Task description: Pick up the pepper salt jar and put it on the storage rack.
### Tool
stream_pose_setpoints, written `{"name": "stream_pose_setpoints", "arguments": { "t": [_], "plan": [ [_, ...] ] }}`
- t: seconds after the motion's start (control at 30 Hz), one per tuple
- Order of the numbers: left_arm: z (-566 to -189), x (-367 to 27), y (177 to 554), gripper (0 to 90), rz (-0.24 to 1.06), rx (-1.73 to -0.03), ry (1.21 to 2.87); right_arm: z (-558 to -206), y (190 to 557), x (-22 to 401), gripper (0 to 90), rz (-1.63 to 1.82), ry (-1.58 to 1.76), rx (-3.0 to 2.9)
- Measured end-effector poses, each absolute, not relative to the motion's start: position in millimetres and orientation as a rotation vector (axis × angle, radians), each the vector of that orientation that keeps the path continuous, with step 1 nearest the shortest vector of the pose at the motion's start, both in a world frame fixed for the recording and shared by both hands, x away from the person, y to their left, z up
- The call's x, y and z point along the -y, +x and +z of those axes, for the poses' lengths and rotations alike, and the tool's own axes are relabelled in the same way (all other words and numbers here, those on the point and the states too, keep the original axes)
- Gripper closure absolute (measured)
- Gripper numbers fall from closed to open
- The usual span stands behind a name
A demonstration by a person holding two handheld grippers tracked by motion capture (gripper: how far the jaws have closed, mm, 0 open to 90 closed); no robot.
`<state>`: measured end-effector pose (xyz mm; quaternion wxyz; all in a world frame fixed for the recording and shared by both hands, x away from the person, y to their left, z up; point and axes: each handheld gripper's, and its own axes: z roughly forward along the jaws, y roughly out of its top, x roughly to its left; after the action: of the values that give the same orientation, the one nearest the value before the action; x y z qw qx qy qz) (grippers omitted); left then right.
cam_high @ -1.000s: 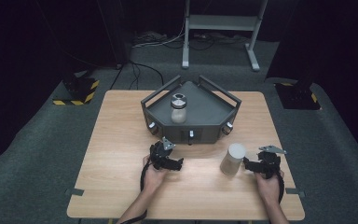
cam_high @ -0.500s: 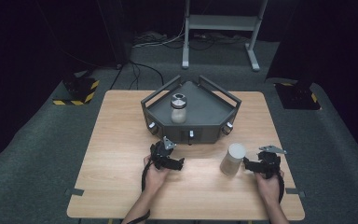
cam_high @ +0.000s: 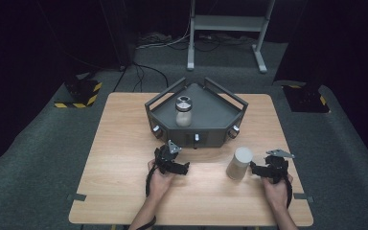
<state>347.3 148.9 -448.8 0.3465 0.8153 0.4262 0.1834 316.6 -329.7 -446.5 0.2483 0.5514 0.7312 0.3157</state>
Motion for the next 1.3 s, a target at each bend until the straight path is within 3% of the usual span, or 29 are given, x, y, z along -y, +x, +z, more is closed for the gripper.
{"name": "stream_pose_setpoints", "arguments": {
  "t": [1.3],
  "plan": [
    [-449, -149, 346, 4.1, 0.482, -1.109, 2.11, -443, 312, 345, 1.2, 0.923, 1.453, -2.061]
  ]
}}
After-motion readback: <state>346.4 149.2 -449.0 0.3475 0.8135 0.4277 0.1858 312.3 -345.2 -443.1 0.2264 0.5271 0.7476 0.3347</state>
